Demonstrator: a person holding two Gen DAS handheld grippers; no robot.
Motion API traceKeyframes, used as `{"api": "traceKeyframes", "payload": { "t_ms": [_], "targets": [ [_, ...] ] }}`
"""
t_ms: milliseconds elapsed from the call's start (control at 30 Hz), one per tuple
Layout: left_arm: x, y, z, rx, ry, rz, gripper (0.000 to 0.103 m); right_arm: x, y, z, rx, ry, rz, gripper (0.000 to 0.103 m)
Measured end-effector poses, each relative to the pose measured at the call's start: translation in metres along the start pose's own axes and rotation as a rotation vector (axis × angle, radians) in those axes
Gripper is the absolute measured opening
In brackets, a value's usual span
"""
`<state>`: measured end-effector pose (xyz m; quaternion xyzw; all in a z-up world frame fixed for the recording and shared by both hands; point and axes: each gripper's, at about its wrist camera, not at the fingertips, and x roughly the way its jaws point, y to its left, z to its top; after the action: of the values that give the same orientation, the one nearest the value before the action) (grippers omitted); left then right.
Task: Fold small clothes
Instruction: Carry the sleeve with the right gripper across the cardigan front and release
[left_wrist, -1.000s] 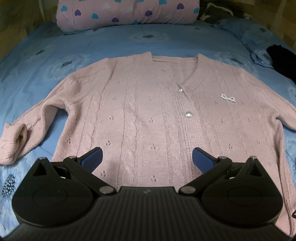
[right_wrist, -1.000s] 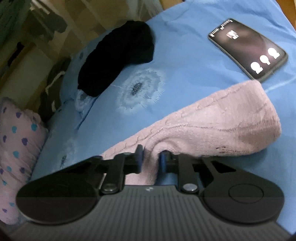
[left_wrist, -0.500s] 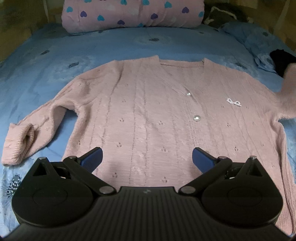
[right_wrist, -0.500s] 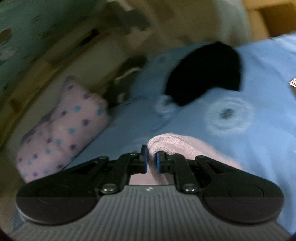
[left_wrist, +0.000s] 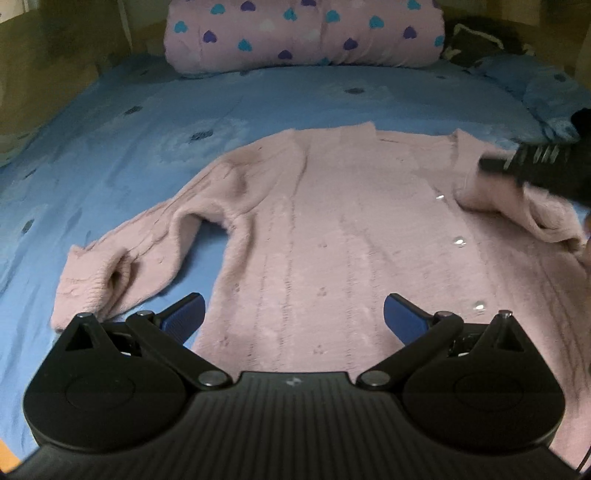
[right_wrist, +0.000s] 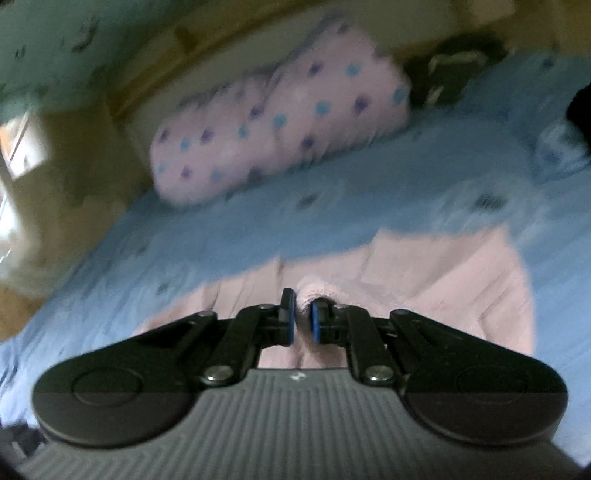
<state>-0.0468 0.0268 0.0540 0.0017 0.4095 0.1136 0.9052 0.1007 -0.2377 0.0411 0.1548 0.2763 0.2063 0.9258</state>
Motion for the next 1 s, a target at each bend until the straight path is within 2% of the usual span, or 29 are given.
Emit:
{"api": "traceKeyframes", "payload": {
  "t_ms": [167, 233, 267, 300, 367, 533, 667, 767, 900, 1000],
  "targets": [
    [0.007, 0.01, 0.0, -0.015, 0.011, 0.017, 0.103, 0.038, 0.011, -0.036, 0.02, 0.148, 0.025, 0.015],
    [0.008, 0.009, 0.002, -0.005, 0.008, 0.02, 0.103, 0.041, 0.01, -0.043, 0.024, 0.183, 0.008, 0.022],
    [0.008, 0.008, 0.004, 0.003, 0.004, 0.022, 0.103, 0.04, 0.009, -0.044, 0.022, 0.192, 0.016, 0.036],
    [0.008, 0.006, 0.006, 0.01, -0.001, 0.024, 0.103, 0.033, 0.01, -0.047, 0.02, 0.197, 0.03, 0.054],
    [0.007, 0.002, 0.012, 0.017, -0.012, 0.018, 0.103, 0.02, 0.012, -0.047, 0.03, 0.213, 0.058, 0.075],
    [0.001, -0.02, 0.026, 0.028, -0.02, -0.038, 0.103, -0.022, 0.009, -0.041, 0.013, 0.259, 0.088, 0.075],
    [-0.004, -0.052, 0.038, 0.076, -0.034, -0.084, 0.103, -0.054, -0.004, -0.03, -0.022, 0.251, 0.088, 0.075],
    [-0.007, -0.082, 0.047, 0.122, -0.054, -0.119, 0.103, -0.069, -0.021, -0.016, -0.036, 0.212, 0.021, 0.075],
    [-0.007, -0.124, 0.059, 0.179, -0.083, -0.172, 0.103, -0.072, -0.055, -0.002, -0.018, 0.114, -0.15, 0.075],
    [0.001, -0.157, 0.068, 0.212, -0.086, -0.209, 0.103, -0.074, -0.088, -0.003, 0.061, 0.055, -0.27, 0.075]
  ]
}}
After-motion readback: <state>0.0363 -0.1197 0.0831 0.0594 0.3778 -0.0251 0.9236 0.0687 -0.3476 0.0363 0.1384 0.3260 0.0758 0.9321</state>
